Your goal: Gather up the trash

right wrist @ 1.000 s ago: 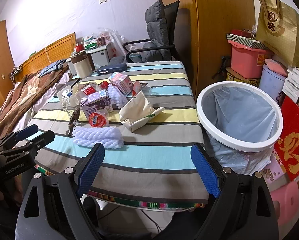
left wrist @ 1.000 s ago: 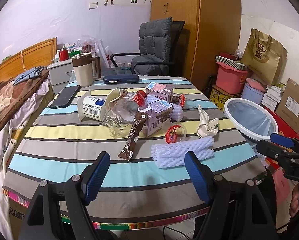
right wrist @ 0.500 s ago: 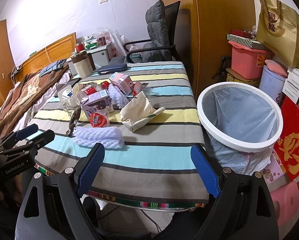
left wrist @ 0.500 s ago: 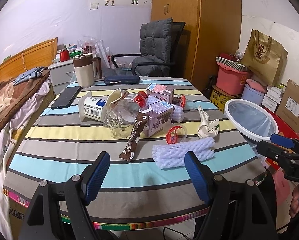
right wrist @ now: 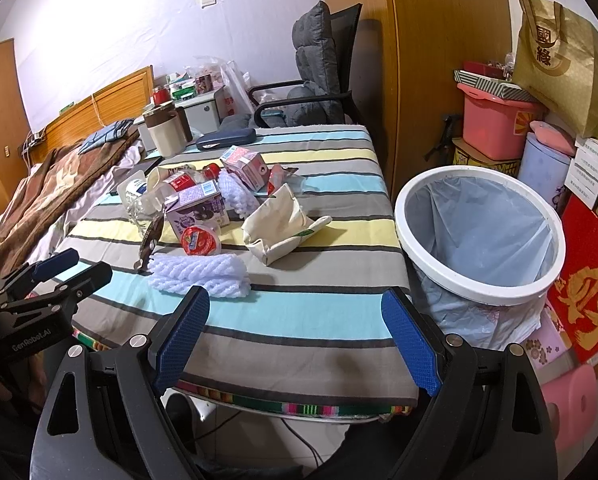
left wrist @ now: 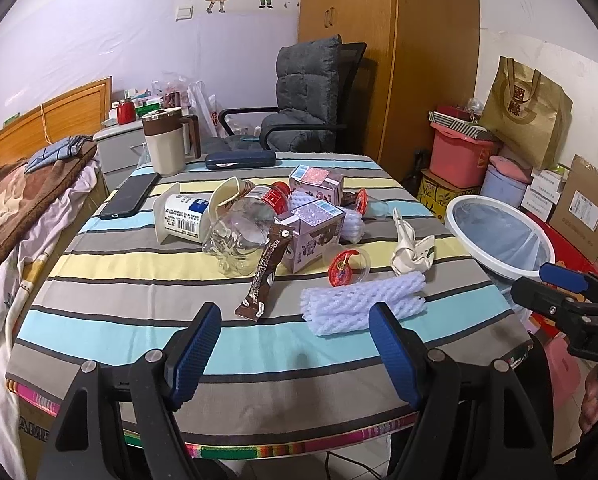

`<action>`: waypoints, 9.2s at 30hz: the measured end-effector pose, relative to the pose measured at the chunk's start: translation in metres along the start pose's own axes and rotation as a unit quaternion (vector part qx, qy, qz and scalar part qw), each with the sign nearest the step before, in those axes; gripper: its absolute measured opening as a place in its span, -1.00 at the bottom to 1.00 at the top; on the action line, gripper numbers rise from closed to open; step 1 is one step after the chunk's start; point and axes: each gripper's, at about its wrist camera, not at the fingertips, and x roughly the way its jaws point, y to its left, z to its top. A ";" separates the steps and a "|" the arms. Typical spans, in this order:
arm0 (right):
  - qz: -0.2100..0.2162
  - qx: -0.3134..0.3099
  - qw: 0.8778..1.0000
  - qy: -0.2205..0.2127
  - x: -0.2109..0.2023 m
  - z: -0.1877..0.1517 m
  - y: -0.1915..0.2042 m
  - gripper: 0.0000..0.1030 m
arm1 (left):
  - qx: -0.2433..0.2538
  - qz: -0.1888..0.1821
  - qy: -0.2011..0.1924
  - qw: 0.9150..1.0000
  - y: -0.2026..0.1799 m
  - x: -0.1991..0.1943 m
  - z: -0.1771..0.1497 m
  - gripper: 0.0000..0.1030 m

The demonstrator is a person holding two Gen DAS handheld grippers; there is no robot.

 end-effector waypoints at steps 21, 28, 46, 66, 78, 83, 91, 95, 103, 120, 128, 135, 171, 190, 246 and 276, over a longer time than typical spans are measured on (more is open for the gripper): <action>0.002 -0.008 1.000 0.004 0.005 -0.001 0.001 0.72 | 0.009 -0.008 -0.005 1.000 -0.003 0.002 0.000 0.48; -0.001 0.000 1.000 0.015 0.013 -0.001 -0.002 0.58 | 0.005 -0.010 -0.006 1.000 0.000 0.007 0.003 0.48; 0.049 0.051 0.996 0.046 0.053 0.017 -0.014 0.14 | -0.023 0.015 0.011 1.000 0.040 0.071 0.021 0.42; 0.073 0.122 0.984 0.104 0.098 0.024 -0.028 -0.67 | 0.000 0.001 0.056 0.998 0.027 0.100 0.008 -0.65; 0.055 0.120 0.990 0.056 0.071 0.030 -0.047 -0.82 | 0.008 -0.008 0.023 1.000 0.018 0.064 0.023 -0.69; 0.041 0.129 0.990 0.037 0.066 0.036 -0.062 -0.82 | 0.018 -0.037 0.016 0.999 -0.001 0.062 0.043 -0.69; -0.018 0.155 0.988 0.005 0.044 0.037 -0.109 -0.82 | 0.067 -0.109 0.017 0.992 -0.070 0.081 0.078 -0.69; -0.058 0.174 0.983 -0.004 0.037 0.033 -0.134 -0.82 | 0.092 -0.147 0.028 0.984 -0.113 0.095 0.086 -0.69; -0.128 0.167 0.978 -0.009 0.023 0.027 -0.161 -0.82 | 0.127 -0.217 0.069 0.966 -0.190 0.135 0.092 -0.68; -0.151 0.160 0.975 0.022 0.030 0.019 -0.187 -0.80 | 0.139 -0.275 0.120 0.944 -0.251 0.194 0.092 -0.48; -0.147 0.160 0.976 0.015 0.026 0.020 -0.183 -0.74 | 0.112 -0.276 0.110 0.948 -0.234 0.186 0.098 -0.30; -0.147 0.156 0.977 -0.001 0.017 0.023 -0.179 -0.66 | 0.104 -0.262 0.089 0.955 -0.217 0.165 0.100 -0.30; 0.060 0.031 0.998 0.009 0.032 0.019 -0.041 -0.25 | 0.042 -0.112 0.033 0.992 -0.051 0.074 0.039 -0.30; 0.120 -0.005 0.992 0.036 0.051 0.021 0.003 0.11 | -0.015 -0.029 0.014 0.999 0.034 0.064 0.039 0.01; 0.117 -0.022 0.989 0.084 0.103 0.035 0.039 -0.08 | -0.047 -0.073 0.075 0.993 0.080 0.117 0.028 0.21; 0.106 0.018 0.994 0.020 0.063 0.038 0.001 -0.09 | -0.054 -0.055 -0.004 0.997 0.058 0.041 0.043 0.20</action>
